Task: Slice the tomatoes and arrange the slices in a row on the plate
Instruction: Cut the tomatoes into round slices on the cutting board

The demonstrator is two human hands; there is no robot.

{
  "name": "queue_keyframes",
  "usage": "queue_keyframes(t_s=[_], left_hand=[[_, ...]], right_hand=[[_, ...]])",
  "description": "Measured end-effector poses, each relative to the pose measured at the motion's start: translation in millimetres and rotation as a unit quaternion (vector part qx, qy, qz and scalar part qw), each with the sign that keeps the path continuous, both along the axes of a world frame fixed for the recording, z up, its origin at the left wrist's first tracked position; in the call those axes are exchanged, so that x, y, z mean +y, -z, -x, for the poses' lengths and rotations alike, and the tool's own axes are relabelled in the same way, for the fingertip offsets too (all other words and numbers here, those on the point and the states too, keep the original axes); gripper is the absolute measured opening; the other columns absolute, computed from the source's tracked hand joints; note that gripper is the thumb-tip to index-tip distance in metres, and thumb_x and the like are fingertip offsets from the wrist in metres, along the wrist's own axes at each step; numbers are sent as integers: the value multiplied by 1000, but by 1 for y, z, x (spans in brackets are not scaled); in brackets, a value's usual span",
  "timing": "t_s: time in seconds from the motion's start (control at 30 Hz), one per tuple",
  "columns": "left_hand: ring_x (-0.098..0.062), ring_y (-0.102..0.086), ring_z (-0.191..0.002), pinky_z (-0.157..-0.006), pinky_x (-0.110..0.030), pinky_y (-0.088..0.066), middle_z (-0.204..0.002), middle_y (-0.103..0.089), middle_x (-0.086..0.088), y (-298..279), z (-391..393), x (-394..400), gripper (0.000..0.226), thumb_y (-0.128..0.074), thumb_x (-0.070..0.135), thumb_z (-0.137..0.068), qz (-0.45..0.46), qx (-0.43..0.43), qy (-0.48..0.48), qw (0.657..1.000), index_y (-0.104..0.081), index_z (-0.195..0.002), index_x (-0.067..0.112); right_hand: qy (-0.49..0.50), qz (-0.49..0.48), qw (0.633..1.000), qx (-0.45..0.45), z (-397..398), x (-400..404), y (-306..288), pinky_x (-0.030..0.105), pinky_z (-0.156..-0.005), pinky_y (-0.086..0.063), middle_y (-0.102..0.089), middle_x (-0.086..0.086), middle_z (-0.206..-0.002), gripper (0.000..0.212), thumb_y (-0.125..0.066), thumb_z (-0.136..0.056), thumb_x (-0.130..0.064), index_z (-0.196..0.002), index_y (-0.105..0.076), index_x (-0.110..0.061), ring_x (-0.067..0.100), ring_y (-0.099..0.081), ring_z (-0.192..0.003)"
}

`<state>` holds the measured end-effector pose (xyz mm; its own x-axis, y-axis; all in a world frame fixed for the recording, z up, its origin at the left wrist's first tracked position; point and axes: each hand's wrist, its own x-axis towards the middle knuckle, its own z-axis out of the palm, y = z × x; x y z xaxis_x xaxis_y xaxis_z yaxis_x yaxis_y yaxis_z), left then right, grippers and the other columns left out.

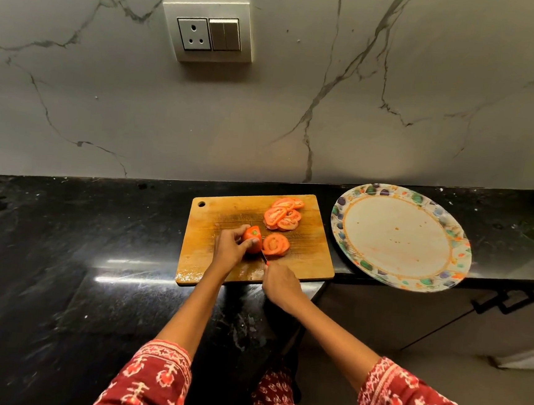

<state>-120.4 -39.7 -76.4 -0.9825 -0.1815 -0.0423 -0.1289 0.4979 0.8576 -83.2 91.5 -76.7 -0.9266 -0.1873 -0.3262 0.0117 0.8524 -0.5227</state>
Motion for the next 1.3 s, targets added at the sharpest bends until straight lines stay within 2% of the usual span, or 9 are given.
queue_keyframes(t_s=[0.13, 0.3, 0.4, 0.47, 0.53, 0.63, 0.77, 0.9, 1.3], left_hand=[[-23, -47, -125, -103, -30, -39, -131, -54, -16, -2, 3, -6, 44, -64, 7, -84, -21, -17, 0, 1000, -52, -125, -4], [-24, -46, -126, -105, -33, -37, -132, -52, -16, -1, 0, -6, 43, -62, 7, -85, -37, -23, -11, 999, -51, -125, -4], [-25, -46, -126, -105, -34, -38, -133, -50, -18, -2, -2, -7, 46, -62, 6, -85, -50, -28, -20, 998, -48, -127, -5], [-26, -45, -127, -106, -35, -37, -134, -50, -17, -2, -2, -7, 46, -62, 7, -85, -52, -33, -20, 998, -48, -128, -4], [-25, -44, -127, -105, -34, -38, -134, -50, -15, -3, -1, -5, 46, -62, 6, -85, -52, -39, -14, 998, -49, -128, -3], [-24, -45, -127, -104, -33, -38, -134, -51, -15, -2, -2, -3, 47, -64, 4, -83, -51, -37, -8, 998, -50, -127, -3], [-24, -46, -126, -106, -35, -38, -132, -52, -16, -2, -2, -4, 48, -66, 4, -80, -54, -23, -7, 998, -51, -126, -4], [-24, -46, -126, -106, -37, -38, -132, -52, -17, 0, -3, -4, 51, -69, 7, -79, -51, -17, -7, 999, -51, -125, -4], [-24, -47, -124, -102, -31, -39, -131, -53, -16, 0, -2, -1, 53, -72, 6, -76, -37, -10, -10, 999, -53, -125, -3]], right_hand=[[-26, -45, 998, 41, -12, 14, 11, 33, -70, -34, -59, 18, -112, 25, -33, -100, -14, -114, -50, -1, 37, -56, -104], [-46, -97, 991, 80, -21, 25, 8, 36, -70, -41, -61, 14, -108, 23, -31, -101, -15, -113, -48, -4, 33, -60, -99], [-63, -142, 981, 117, -29, 31, -1, 26, -50, -33, -66, 8, -76, 13, -63, -86, -18, -90, -57, -6, 22, -67, -68], [-64, -197, 969, 131, -31, 35, 2, 22, -39, -27, -59, -1, -53, 26, -80, -67, -19, -74, -56, -13, 14, -61, -44], [-74, -182, 971, 137, -33, 36, 2, 28, -53, -41, -66, 6, -79, 8, -56, -91, -16, -95, -54, -9, 21, -68, -73], [-26, -68, 993, 97, -24, 32, 0, 35, -68, -39, -61, 15, -107, 24, -31, -101, -15, -112, -48, -3, 33, -60, -100], [15, 32, 996, 83, -17, 25, -18, 33, -68, -34, -60, 20, -106, 30, -31, -101, -20, -106, -52, 0, 38, -57, -100], [22, 56, 995, 74, -5, 16, -31, 32, -68, -33, -60, 23, -104, 35, -29, -102, -24, -104, -54, 1, 39, -57, -98], [35, -9, 999, 34, -10, 3, -48, 37, -83, -41, -56, 20, -121, 31, -32, -101, -18, -115, -52, 0, 36, -50, -115]])
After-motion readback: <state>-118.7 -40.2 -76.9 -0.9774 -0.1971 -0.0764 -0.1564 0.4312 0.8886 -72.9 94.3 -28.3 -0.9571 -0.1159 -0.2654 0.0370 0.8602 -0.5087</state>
